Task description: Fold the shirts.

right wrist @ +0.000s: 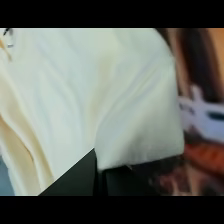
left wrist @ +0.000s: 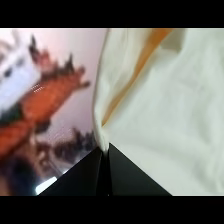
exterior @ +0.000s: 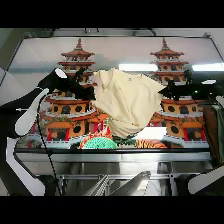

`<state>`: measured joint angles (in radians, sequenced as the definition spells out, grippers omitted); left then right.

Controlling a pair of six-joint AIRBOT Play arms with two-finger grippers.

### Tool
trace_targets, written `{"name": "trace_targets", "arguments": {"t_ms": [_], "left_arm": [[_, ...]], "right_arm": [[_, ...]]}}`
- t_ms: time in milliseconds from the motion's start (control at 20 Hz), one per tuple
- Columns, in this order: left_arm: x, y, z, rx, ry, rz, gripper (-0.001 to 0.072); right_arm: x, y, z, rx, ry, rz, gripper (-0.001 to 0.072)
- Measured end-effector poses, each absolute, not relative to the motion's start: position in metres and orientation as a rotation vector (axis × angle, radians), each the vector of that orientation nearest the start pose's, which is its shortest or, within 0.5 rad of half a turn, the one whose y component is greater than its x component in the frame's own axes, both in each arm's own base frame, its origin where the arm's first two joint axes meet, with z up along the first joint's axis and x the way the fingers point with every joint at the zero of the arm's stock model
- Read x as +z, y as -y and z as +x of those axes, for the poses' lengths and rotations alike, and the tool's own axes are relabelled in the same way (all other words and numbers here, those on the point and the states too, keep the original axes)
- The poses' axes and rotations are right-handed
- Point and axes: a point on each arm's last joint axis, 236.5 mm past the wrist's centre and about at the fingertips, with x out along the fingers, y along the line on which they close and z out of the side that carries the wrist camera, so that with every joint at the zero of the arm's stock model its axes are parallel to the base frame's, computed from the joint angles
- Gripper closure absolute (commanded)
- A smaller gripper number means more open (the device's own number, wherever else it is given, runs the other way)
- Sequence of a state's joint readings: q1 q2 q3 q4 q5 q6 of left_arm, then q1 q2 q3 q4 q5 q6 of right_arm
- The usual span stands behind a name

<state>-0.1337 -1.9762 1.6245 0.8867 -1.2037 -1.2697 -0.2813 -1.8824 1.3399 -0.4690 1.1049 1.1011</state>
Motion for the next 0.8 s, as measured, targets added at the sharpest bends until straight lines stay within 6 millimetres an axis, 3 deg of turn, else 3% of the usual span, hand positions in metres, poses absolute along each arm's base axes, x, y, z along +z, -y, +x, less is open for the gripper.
{"name": "trace_targets", "arguments": {"t_ms": [100, 200, 350, 500, 650, 800], "left_arm": [[-0.065, 0.198, 0.477, -0.665, -1.404, -0.356, 0.0714], [-0.023, 0.179, 0.494, -0.660, -1.343, -0.344, 0.0712], [0.042, 0.124, 0.513, -0.559, -1.237, -0.277, 0.0690], [0.095, 0.073, 0.508, -0.468, -1.163, -0.245, 0.0691], [0.139, 0.051, 0.494, -0.450, -1.087, -0.227, 0.0690], [0.173, 0.040, 0.487, -0.442, -1.007, -0.196, 0.0689]], "right_arm": [[-0.048, -0.057, 0.505, 0.500, -1.087, 0.961, 0.0690], [-0.010, -0.048, 0.507, 0.551, -1.019, 0.935, 0.0691], [0.045, -0.022, 0.490, 0.569, -0.955, 0.834, 0.0691], [0.083, -0.006, 0.456, 0.563, -0.965, 0.720, 0.0690], [0.123, -0.023, 0.418, 0.628, -0.979, 0.627, 0.0690], [0.143, -0.046, 0.390, 0.665, -0.995, 0.525, 0.0690]]}}
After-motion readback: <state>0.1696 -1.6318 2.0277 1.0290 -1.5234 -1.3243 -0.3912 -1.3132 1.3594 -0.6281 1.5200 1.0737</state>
